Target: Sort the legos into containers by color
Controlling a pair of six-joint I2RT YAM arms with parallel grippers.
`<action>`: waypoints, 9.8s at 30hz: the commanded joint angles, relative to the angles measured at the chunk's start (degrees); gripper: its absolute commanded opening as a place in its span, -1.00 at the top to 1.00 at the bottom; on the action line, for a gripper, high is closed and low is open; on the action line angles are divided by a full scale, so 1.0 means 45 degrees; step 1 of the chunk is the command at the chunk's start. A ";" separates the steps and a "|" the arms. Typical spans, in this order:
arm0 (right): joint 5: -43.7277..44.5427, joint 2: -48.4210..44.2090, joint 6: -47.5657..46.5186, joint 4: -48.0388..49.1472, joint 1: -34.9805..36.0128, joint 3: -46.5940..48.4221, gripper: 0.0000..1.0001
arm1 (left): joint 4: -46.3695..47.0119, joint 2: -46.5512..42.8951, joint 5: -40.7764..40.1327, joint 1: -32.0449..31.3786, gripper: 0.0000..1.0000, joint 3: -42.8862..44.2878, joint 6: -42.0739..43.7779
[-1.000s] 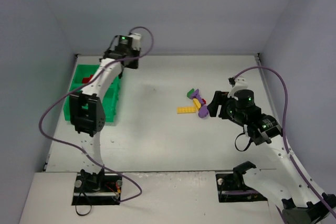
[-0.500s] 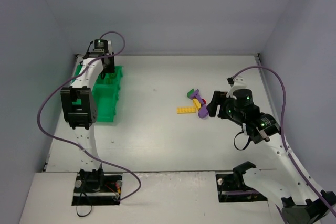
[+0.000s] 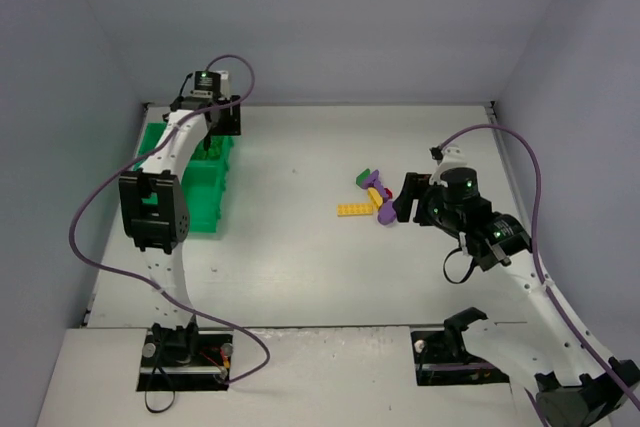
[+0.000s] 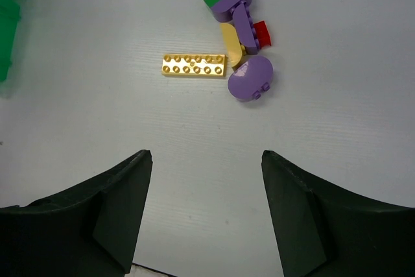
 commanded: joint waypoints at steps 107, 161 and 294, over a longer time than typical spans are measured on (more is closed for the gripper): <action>-0.0166 1.6623 -0.4789 0.3878 -0.0033 0.9469 -0.06 | 0.0142 -1.4690 0.0327 -0.4583 -0.82 -1.2975 -0.8550; 0.3292 0.9228 0.2068 0.4427 0.8698 0.1794 -0.34 | 0.0548 -1.4731 0.0717 -0.4583 -0.79 -1.4167 -1.1283; -0.2002 0.8578 0.0231 0.3509 0.4694 0.3258 1.00 | 1.2326 -0.9575 0.8412 -0.5657 0.16 -1.5534 -0.9428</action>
